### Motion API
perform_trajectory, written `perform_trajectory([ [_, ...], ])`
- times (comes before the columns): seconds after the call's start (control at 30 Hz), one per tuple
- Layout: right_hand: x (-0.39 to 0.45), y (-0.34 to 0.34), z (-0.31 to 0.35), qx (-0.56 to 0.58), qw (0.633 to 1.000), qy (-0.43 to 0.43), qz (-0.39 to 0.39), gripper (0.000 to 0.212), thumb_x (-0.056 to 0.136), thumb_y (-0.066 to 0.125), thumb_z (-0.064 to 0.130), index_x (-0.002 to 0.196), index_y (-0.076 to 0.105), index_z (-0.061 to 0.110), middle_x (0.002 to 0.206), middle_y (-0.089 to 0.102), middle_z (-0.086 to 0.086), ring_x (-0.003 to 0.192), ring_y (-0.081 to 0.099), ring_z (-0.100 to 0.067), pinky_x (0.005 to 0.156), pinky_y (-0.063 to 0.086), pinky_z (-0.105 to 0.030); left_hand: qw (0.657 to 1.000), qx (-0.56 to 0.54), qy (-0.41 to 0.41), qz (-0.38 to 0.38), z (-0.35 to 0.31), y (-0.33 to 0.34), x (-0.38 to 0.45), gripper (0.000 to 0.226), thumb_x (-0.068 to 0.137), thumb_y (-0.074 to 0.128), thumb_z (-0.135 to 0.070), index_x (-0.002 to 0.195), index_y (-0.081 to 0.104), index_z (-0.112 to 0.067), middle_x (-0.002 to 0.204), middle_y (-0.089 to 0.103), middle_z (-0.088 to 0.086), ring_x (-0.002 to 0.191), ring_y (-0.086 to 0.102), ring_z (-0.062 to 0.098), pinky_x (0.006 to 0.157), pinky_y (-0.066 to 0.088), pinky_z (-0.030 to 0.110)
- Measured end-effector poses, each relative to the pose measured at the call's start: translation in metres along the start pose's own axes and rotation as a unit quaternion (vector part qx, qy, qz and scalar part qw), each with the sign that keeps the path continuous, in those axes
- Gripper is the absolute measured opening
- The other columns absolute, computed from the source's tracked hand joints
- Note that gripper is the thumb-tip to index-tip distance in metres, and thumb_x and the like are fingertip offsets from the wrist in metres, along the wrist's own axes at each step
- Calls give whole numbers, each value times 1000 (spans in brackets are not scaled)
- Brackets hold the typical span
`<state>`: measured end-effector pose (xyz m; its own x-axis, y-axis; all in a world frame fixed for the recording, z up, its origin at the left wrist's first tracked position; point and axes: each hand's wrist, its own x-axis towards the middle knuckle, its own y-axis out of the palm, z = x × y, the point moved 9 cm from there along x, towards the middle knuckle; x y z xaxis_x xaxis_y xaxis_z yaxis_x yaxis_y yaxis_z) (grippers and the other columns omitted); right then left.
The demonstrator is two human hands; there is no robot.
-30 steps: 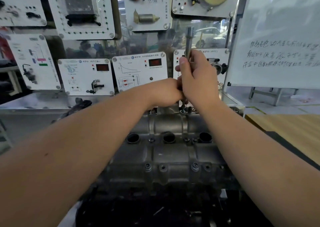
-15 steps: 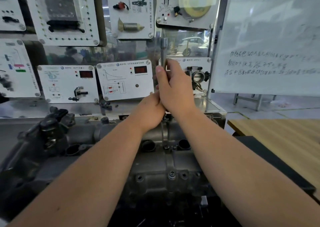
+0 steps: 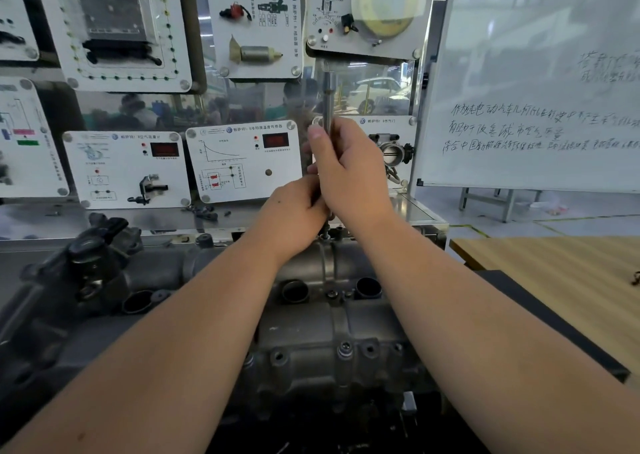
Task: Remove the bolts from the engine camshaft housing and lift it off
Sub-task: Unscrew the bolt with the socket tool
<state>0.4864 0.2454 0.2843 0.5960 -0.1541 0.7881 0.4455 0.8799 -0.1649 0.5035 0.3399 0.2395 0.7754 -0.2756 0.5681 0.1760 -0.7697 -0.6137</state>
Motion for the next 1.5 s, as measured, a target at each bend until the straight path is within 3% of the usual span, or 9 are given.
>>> perform_trajectory([
  [0.27, 2, -5, -2, -3, 1000, -1, -25, 26, 102, 51, 36, 88, 61, 17, 78, 69, 5, 73, 68, -14, 69, 56, -38, 995, -93, -25, 2, 6, 2, 1, 20, 96, 52, -24, 91, 68, -15, 77, 72, -2, 64, 61, 5, 70, 50, 36],
  [0.4, 4, -3, -5, -8, 1000, 13, -12, 32, 106, 44, 35, 86, 62, 17, 79, 69, 10, 73, 65, -9, 70, 53, -32, 993, -110, -37, -4, 8, -2, -2, 28, 96, 52, -28, 86, 71, -11, 82, 74, 10, 83, 66, 32, 81, 54, 49],
  [0.63, 1, -1, -7, 19, 1000, 13, -3, 10, 99, 58, 37, 106, 56, 31, 86, 74, 10, 79, 70, -3, 78, 59, -38, 997, -69, -20, -15, 4, -5, -2, 13, 99, 56, -20, 94, 66, -13, 80, 71, -1, 77, 65, 18, 70, 50, 34],
  [0.83, 1, 0, -4, 10, 1000, 7, 1, 17, 104, 49, 28, 96, 61, 20, 87, 72, 9, 72, 68, -2, 70, 55, -24, 996, -81, -25, -11, 2, -3, -2, 16, 100, 51, -20, 99, 65, -12, 81, 71, -2, 76, 64, 17, 70, 48, 36],
  [0.93, 0, 5, -1, 17, 1000, 12, 21, 23, 106, 44, 26, 86, 56, 27, 87, 73, 7, 70, 68, -9, 72, 56, -33, 997, -73, -16, -2, 2, -1, -2, 21, 101, 48, -19, 94, 66, -14, 79, 69, 1, 73, 62, 14, 67, 46, 26],
  [1.1, -1, 5, -5, 62, 997, 38, 10, 35, 98, 60, 40, 123, 57, 17, 98, 73, 2, 85, 72, -18, 84, 58, -46, 999, -54, 0, -5, 1, -3, 0, 20, 98, 53, -15, 82, 60, -23, 64, 63, -11, 55, 54, 0, 49, 37, 14],
  [1.23, 2, -2, -7, 36, 999, 17, -23, 11, 100, 58, 32, 101, 61, 22, 85, 72, 9, 72, 70, -4, 73, 58, -33, 999, -53, 5, 1, 1, 1, 1, 9, 99, 55, -17, 100, 63, -14, 76, 68, -7, 65, 60, 6, 58, 43, 22],
  [1.37, 3, -4, -7, 18, 999, 22, -27, 22, 104, 47, 32, 89, 62, 24, 80, 71, 14, 66, 67, -1, 68, 56, -29, 998, -58, 8, 6, 0, 3, 1, 24, 104, 47, -22, 83, 59, -21, 59, 63, -24, 54, 54, -6, 49, 36, 11],
  [1.5, 2, -1, -5, 54, 998, 20, -14, 20, 102, 51, 36, 105, 62, 19, 83, 73, 9, 66, 68, -6, 70, 56, -33, 999, -32, 22, -2, -3, 2, 0, 31, 104, 48, -19, 74, 52, -26, 56, 61, -27, 55, 55, -10, 51, 37, 8],
])
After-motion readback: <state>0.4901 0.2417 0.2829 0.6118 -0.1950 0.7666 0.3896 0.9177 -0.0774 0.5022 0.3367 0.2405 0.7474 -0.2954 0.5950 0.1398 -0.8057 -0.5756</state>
